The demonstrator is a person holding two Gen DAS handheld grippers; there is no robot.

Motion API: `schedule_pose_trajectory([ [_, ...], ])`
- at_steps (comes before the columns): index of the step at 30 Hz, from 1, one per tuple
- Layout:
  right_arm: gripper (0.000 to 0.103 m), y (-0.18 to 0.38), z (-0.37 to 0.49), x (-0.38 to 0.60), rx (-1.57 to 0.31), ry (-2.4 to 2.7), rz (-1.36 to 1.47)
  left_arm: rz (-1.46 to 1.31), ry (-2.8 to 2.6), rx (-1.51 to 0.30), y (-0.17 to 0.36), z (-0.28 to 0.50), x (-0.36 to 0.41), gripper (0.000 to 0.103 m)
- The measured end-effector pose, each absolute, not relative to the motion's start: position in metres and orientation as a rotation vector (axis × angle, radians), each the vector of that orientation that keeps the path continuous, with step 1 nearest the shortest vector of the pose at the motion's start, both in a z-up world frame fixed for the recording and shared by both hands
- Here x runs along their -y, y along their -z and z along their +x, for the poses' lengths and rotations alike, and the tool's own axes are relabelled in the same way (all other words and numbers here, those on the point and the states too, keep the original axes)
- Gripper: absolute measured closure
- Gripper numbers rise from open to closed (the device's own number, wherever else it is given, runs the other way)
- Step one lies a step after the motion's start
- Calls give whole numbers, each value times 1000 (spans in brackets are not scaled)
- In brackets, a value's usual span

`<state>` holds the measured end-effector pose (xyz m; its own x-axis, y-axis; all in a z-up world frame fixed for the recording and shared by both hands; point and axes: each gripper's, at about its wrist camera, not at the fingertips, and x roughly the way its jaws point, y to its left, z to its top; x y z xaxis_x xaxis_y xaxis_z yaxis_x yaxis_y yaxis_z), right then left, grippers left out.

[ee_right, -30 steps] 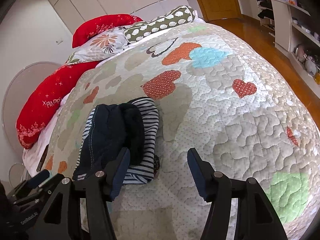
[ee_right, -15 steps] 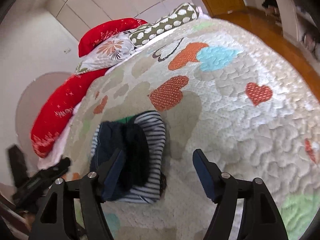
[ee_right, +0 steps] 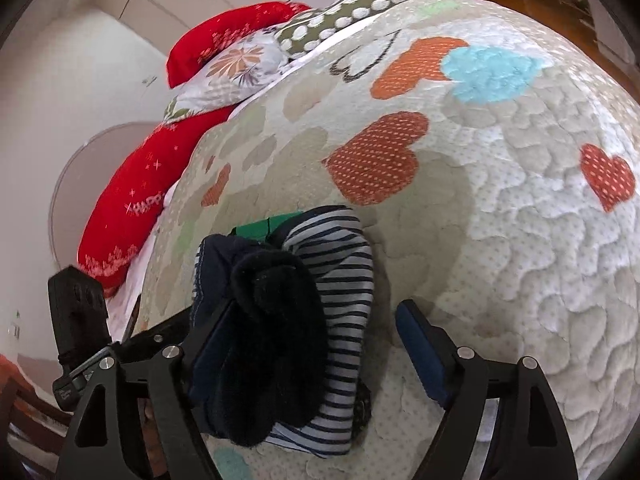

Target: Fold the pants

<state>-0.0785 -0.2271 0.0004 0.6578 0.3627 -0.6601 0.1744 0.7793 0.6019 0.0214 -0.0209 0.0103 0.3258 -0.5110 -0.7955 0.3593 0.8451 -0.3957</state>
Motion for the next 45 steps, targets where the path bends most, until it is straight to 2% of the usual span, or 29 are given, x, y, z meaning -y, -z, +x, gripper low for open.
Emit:
schedule_pose_trajectory([
  [1,26,0,-78,227,-861,-125,692,-169,599,-1108,-11,21,22,53],
  [2,46,1,-78,225,-864,-160,705,-187,632,-1124,-12,20,25,63],
  [3,58,3,-76,223,-881,-201,718,-179,626,-1122,-14,18,27,68],
  [4,58,1,-76,219,-882,-204,705,-161,614,-1111,-17,16,29,72],
  [5,64,-2,-76,217,-878,-203,685,-136,601,-1101,-20,13,31,73],
  [9,71,-18,-77,211,-864,-220,635,-92,590,-1069,-33,6,35,76],
  [29,72,-68,-14,227,-784,-181,532,-121,544,-1015,-71,82,54,80],
  [43,72,-32,57,248,-828,-131,580,-68,476,-1060,-36,136,75,80],
  [45,70,-27,57,251,-833,-128,588,-69,454,-1067,-31,138,73,76],
])
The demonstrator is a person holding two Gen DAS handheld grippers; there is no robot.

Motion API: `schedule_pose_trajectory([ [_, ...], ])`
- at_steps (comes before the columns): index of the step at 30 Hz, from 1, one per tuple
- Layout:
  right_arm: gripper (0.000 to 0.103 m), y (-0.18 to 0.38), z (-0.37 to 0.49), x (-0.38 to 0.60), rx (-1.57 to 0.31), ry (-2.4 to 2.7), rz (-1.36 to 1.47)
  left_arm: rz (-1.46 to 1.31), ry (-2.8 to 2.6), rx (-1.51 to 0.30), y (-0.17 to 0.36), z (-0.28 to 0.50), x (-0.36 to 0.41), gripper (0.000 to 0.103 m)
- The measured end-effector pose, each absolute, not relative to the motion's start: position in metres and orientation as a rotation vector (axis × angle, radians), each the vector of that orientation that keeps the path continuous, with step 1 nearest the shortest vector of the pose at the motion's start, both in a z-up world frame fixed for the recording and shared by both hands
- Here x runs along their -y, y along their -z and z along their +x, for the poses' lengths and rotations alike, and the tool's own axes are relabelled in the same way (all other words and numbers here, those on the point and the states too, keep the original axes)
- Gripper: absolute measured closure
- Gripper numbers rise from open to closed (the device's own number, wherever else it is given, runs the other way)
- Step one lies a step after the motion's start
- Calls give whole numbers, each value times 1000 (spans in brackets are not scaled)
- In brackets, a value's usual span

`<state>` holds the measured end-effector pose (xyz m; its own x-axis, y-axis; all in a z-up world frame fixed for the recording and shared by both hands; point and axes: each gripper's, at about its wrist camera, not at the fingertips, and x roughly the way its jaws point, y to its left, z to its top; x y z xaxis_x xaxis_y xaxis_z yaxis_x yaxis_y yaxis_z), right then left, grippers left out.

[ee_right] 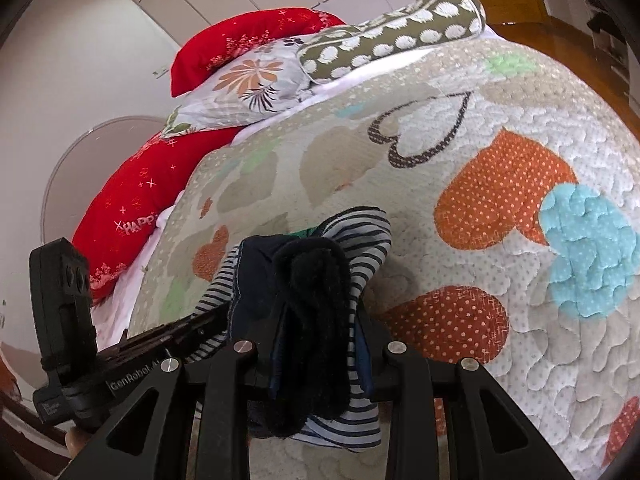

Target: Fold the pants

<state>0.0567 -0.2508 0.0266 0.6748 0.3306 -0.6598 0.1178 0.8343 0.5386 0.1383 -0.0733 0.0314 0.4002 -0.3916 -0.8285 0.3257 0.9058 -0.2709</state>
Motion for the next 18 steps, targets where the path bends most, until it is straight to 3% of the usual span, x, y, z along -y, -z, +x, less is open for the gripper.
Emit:
schedule_pose_trajectory([
  [2,65,-20,57,256,-847,-116,594,-89,445,-1081,-27,141,69,65],
  [3,53,-18,56,258,-850,-104,599,-120,441,-1092,-25,143,64,59],
  [5,39,-16,50,267,-848,-61,631,-183,446,-1117,-24,143,54,56],
  [6,38,-17,46,271,-836,-55,653,-221,452,-1132,-24,141,46,56],
  [10,39,-40,24,277,-759,-26,651,-254,413,-1126,-29,125,26,53],
  [12,60,-56,12,274,-706,-65,667,-249,385,-1105,-33,114,18,51],
  [13,62,-63,10,268,-696,-109,673,-238,363,-1092,-34,107,15,50],
  [18,62,-55,18,242,-750,-258,706,-191,325,-1063,-38,76,14,48],
])
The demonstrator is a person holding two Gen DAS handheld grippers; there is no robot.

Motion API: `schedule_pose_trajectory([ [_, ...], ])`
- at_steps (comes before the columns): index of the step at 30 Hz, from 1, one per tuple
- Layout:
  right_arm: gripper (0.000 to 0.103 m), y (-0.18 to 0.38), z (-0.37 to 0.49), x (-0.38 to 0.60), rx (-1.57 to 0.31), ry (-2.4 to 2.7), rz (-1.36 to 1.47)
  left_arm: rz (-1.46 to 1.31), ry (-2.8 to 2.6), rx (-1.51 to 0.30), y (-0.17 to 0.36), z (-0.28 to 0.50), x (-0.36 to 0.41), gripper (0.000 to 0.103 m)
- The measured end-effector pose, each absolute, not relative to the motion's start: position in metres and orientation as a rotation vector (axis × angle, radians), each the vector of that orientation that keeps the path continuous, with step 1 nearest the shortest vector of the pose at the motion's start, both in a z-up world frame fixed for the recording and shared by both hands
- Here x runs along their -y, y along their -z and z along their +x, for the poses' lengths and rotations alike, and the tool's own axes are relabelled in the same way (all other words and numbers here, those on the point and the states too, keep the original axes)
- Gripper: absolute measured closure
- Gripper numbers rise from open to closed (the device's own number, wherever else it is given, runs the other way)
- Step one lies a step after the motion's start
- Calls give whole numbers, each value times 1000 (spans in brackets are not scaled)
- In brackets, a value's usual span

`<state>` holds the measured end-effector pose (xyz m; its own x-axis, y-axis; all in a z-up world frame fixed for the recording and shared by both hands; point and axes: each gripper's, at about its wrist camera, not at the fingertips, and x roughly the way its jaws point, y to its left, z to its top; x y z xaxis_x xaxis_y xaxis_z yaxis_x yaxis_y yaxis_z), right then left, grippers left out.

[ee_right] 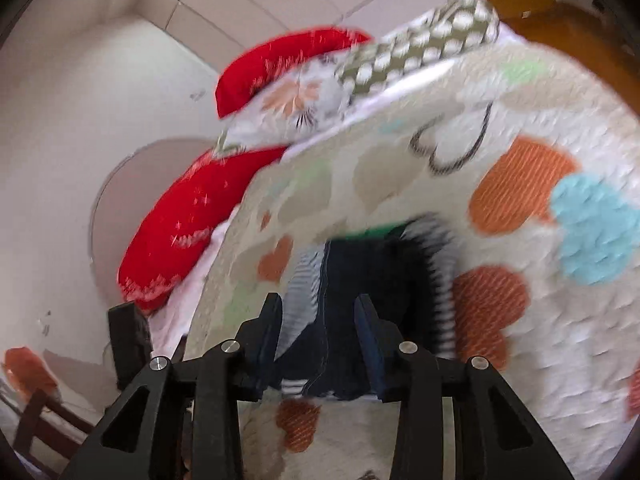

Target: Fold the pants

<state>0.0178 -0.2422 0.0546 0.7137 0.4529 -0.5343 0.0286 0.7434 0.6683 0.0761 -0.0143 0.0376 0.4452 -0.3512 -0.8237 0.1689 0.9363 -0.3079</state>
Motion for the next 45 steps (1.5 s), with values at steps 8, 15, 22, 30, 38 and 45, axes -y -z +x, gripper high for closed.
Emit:
schedule_pose_trajectory([
  [8,62,-35,3,255,-798,-44,687,-97,334,-1012,-50,35,28,41],
  [15,54,-58,-71,245,-734,37,572,-32,314,-884,-78,-19,35,31],
  [22,40,-54,-142,226,-731,148,538,23,246,-730,-111,-78,28,16],
  [30,32,-41,-173,199,-782,227,512,31,235,-639,-129,-106,22,4],
  [38,32,-28,-164,176,-849,211,411,14,301,-770,-104,-95,27,4],
  [45,32,-25,-164,184,-857,244,424,14,303,-769,-102,-99,28,4],
])
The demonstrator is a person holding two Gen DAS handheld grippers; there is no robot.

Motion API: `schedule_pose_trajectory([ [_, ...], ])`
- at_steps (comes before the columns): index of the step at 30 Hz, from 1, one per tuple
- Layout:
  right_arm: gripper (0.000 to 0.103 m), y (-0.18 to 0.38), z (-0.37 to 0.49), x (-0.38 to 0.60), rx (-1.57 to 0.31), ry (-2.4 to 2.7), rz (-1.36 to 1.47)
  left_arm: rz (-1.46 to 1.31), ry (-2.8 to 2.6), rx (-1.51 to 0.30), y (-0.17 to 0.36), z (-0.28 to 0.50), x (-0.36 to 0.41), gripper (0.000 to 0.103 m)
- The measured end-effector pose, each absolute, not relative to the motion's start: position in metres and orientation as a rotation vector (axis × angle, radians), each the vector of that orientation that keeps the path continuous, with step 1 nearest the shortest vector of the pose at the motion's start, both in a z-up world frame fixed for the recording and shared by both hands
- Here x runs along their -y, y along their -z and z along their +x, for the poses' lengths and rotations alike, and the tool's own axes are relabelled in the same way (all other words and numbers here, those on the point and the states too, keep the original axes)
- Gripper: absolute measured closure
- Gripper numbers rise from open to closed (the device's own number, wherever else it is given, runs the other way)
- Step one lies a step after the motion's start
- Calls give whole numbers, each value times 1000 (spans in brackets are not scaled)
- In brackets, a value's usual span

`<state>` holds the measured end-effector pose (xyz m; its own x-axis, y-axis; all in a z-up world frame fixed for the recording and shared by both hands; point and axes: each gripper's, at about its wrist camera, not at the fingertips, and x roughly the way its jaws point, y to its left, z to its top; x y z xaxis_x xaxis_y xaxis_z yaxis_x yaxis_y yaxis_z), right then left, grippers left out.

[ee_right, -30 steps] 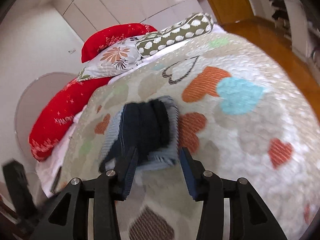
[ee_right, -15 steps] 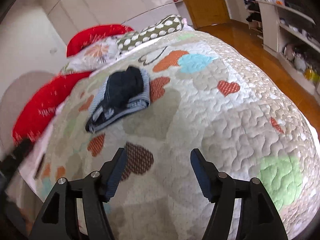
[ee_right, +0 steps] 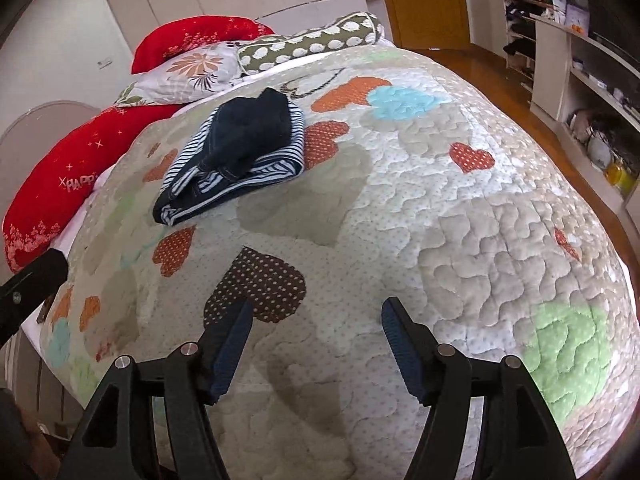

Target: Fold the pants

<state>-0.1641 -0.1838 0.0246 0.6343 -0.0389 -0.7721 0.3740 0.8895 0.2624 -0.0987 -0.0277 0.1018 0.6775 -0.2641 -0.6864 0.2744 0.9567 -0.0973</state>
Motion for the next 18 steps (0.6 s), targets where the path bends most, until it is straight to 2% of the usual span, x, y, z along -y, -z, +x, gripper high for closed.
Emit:
schedule_pose_trajectory([
  [11,30,-23,-161,179,-865,237,400,44,261,-689,-109,-105,27,4],
  [17,30,-22,-161,178,-864,239,391,72,177,-495,-129,-124,22,4],
  [18,30,-23,-161,177,-863,238,389,69,173,-460,-134,-128,20,1],
])
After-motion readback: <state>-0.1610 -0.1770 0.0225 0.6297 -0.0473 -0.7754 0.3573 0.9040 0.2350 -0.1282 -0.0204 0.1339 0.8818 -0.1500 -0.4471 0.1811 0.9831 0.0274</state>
